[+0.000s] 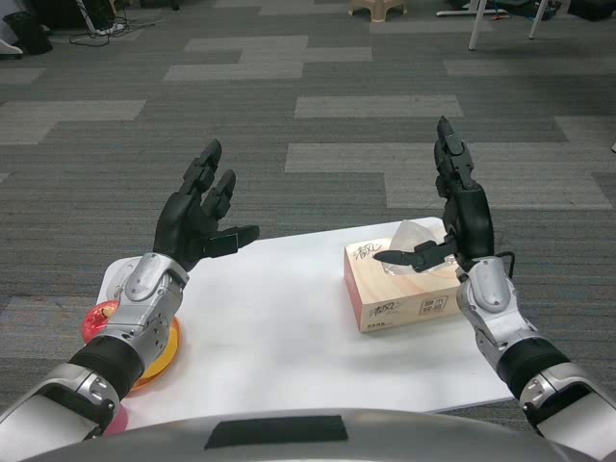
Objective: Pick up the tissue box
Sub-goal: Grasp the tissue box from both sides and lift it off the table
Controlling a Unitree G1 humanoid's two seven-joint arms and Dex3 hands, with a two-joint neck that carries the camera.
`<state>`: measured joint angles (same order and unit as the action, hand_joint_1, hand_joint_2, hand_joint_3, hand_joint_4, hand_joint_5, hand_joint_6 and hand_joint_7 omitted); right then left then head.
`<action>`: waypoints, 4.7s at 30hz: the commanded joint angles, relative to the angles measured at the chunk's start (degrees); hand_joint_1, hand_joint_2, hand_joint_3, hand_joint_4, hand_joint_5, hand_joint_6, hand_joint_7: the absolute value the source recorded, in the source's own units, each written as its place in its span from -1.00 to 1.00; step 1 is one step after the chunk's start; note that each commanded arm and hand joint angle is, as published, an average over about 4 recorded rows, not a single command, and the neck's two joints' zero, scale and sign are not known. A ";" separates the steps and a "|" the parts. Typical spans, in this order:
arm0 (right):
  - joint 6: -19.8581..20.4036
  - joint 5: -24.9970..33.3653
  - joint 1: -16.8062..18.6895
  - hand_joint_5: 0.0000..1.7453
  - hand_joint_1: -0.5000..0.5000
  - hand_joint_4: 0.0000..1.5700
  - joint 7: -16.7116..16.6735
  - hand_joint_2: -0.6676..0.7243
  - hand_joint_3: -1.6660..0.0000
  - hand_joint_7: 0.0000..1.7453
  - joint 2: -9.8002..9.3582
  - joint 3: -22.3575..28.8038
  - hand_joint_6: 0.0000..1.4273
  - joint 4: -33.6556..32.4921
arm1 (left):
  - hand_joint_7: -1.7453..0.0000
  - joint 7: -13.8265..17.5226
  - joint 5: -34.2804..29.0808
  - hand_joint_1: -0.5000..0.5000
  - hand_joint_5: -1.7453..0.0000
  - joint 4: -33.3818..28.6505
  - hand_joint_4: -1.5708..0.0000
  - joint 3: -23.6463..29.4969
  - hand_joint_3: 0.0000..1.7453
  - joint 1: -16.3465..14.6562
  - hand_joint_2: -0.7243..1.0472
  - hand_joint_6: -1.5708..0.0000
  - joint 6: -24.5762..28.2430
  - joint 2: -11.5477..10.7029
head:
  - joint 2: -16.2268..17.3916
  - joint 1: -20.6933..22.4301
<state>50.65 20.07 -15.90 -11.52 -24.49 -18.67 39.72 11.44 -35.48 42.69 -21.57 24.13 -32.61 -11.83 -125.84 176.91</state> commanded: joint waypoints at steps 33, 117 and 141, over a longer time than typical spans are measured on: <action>-8.55 2.21 12.87 -1.00 -0.83 -1.00 19.52 -0.09 -0.62 -1.00 -5.74 25.83 -1.00 -6.89 | 1.00 -0.19 -1.61 1.00 1.00 2.70 1.00 0.61 -0.70 -0.31 1.00 1.00 0.09 -0.52 | 1.91 3.19; -10.38 1.70 4.32 -1.00 -0.33 -1.00 30.77 -0.45 0.24 -1.00 -3.98 3.57 -1.00 19.23 | 1.00 0.01 -1.79 1.00 1.00 5.89 1.00 0.10 -0.70 -1.04 1.00 1.00 -0.76 -0.32 | 0.45 -2.23; -10.40 1.73 -1.67 -1.00 -0.33 -1.00 26.49 -0.32 0.33 -1.00 -0.93 -6.60 -1.00 18.53 | 1.00 10.32 -1.63 1.00 1.00 5.65 1.00 -1.00 -0.70 -1.10 1.00 1.00 12.11 -0.67 | 0.43 -1.08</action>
<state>40.20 21.63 -15.96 15.46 -26.15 -24.63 58.41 21.12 -37.15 48.26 -22.85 23.06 -21.51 -11.80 -125.34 175.64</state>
